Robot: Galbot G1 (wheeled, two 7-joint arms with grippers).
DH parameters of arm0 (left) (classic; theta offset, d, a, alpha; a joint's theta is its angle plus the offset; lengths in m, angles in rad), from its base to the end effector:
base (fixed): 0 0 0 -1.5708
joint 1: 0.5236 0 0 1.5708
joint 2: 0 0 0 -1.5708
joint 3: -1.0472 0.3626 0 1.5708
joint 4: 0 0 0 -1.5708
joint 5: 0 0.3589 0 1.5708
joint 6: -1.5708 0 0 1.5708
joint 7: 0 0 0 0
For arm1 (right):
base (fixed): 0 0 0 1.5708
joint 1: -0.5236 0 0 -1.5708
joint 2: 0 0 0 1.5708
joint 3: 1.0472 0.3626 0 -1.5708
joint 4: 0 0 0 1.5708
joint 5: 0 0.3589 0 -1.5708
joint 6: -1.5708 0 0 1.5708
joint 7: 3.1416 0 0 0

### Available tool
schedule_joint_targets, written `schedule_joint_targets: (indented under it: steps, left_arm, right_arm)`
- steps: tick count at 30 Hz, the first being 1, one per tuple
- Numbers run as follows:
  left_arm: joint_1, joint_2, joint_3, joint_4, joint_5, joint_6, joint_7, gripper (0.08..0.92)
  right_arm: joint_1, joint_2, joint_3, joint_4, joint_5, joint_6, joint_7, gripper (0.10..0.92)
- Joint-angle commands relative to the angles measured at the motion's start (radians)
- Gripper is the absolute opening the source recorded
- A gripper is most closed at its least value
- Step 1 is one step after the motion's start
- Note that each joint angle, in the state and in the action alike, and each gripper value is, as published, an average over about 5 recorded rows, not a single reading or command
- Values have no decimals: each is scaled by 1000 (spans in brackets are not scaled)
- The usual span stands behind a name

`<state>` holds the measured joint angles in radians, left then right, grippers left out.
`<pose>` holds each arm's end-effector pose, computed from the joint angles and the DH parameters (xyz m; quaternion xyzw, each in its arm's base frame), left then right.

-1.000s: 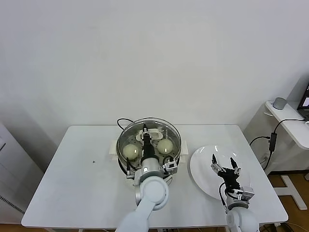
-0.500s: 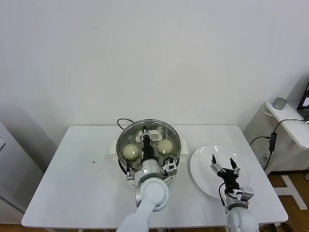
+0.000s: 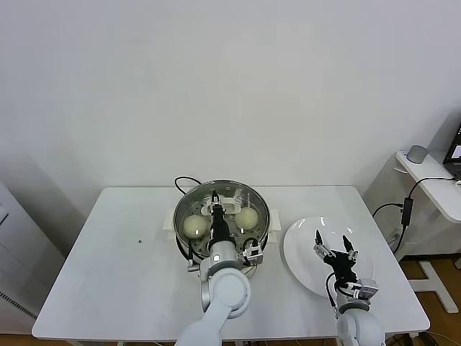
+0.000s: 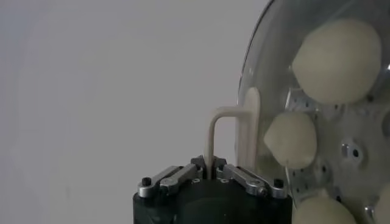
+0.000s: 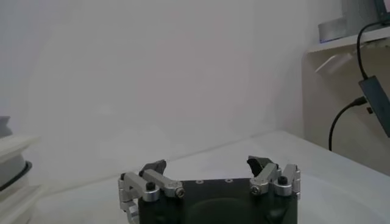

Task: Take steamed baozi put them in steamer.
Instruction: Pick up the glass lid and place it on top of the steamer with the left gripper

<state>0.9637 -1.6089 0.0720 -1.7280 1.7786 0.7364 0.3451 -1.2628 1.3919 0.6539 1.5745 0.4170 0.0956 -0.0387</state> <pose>0.3173 -0.2104 -0.2731 0.0531 -0.7070 -0.7025 0.0620 0.2733 -0.1102 -0.4153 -0.0601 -0.9916 -0.1081 0.0365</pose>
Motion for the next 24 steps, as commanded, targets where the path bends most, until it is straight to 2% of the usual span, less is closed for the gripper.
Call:
schedule_joint_targets:
  steps: [1,6,18,24]
  left_arm:
    - [0,-49,1,2,-4,49,-5,127]
    - [0,-49,5,18,-33,49,-51,127]
    - [21,-49,10,-8,-65,49,-73,134]
    - [75,-48,15,-91,-73,49,-67,265]
  right_arm:
    - [1,2,0,-1,-1,1,-1,823]
    - [2,2,0,-2,-2,1,-1,823]
    - [1,2,1,1,-2,1,-1,823]
    - [1,4,1,-1,-2,1,-1,823]
